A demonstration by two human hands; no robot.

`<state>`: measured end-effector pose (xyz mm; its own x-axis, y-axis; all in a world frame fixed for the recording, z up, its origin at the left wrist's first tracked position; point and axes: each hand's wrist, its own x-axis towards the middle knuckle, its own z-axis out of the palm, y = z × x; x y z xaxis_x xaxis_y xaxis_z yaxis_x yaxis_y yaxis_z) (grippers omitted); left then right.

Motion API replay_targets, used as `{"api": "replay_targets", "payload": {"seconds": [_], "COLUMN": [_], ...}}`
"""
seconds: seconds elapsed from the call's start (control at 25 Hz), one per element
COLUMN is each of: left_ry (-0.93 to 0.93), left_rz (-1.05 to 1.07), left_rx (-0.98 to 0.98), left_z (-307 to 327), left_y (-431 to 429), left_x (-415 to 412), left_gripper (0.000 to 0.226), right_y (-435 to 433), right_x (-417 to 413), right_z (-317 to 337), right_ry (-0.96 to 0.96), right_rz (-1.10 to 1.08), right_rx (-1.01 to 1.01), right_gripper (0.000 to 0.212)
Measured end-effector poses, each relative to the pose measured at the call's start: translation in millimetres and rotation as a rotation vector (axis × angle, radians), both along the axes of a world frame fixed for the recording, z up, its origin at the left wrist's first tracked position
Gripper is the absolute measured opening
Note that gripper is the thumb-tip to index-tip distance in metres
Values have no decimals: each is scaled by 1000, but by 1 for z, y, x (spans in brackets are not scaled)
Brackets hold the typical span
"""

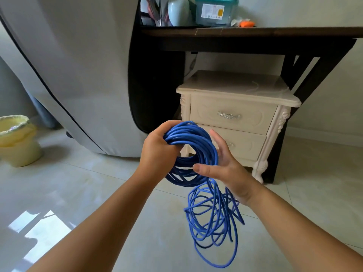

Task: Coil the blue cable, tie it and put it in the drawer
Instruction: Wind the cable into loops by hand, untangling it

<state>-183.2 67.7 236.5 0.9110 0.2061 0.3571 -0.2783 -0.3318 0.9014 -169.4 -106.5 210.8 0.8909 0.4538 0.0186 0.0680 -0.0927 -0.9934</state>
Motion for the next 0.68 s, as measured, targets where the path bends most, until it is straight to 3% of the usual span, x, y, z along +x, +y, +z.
{"api": "replay_targets", "payload": {"seconds": [0.2, 0.24, 0.36, 0.52, 0.6, 0.68], "left_ry": [58, 75, 138, 317, 396, 356], "left_rz": [19, 15, -46, -198, -272, -285], "left_rx": [-222, -271, -362, -235, -175, 88], "left_z": [0, -1, -6, -3, 5, 9], "left_y": [-5, -7, -17, -16, -6, -1], "left_x": [-5, -5, -7, -8, -7, -7], "left_gripper": [40, 38, 43, 43, 60, 90], "right_y": [14, 15, 14, 7, 4, 4], "right_x": [-4, -3, 3, 9, 10, 4], "right_z": [-3, -3, 0, 5, 8, 13], "right_ry": [19, 46, 65, 115, 21, -136], "right_rz": [-11, -47, -196, -413, -405, -322], "right_rx": [20, 65, 237, 280, 129, -134], "right_gripper": [105, 95, 26, 34, 36, 39]}}
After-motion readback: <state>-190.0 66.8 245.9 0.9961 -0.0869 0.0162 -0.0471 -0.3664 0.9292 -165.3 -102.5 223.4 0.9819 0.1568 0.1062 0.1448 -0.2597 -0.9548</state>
